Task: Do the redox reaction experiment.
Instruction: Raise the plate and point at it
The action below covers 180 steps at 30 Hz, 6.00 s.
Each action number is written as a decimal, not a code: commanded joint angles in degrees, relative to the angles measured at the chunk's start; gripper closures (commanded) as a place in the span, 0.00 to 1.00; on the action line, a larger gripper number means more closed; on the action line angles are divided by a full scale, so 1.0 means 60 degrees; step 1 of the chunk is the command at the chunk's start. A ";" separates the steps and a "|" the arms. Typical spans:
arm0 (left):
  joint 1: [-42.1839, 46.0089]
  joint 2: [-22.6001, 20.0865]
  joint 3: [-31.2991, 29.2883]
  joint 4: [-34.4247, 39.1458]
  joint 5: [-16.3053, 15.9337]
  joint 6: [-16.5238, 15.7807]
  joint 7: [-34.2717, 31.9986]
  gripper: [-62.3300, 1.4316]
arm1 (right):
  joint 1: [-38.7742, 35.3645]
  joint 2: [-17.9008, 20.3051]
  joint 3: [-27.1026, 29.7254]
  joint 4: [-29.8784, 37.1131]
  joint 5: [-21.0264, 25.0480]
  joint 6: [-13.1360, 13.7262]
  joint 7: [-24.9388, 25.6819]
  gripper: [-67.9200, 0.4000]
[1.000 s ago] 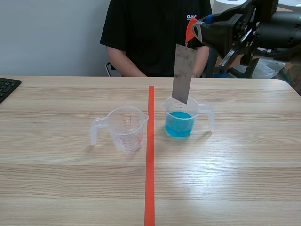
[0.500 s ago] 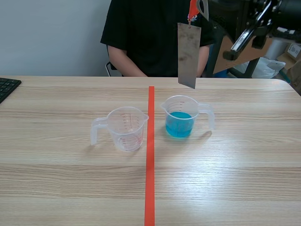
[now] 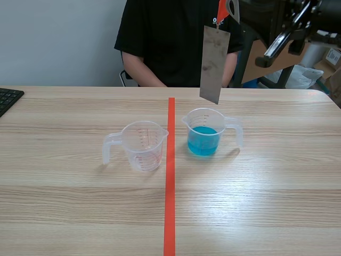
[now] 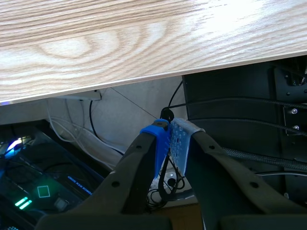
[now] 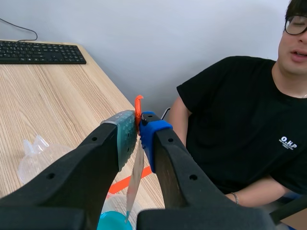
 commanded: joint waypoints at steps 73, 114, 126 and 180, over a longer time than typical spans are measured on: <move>-1.6229 0.2517 0.9694 -0.4714 0.1665 -0.1905 0.0805 0.90 | 0.0164 0.0044 0.0106 0.0062 0.0215 0.0055 -0.0044 0.97; -1.6568 0.3388 0.9701 -0.5286 0.1690 -0.2339 0.0302 0.90 | 0.0164 0.0044 0.0106 0.0062 0.0219 0.0055 -0.0044 0.97; -1.6568 0.3388 0.9701 -0.5286 0.1683 -0.2342 0.0295 0.90 | 0.0164 0.0044 0.0106 0.0062 0.0215 0.0055 -0.0044 0.97; -0.1657 -0.3457 0.0561 -0.0914 -0.2098 -0.1399 -0.0987 0.90 | 0.0171 0.0044 0.0095 0.0062 0.0219 0.0055 -0.0025 0.97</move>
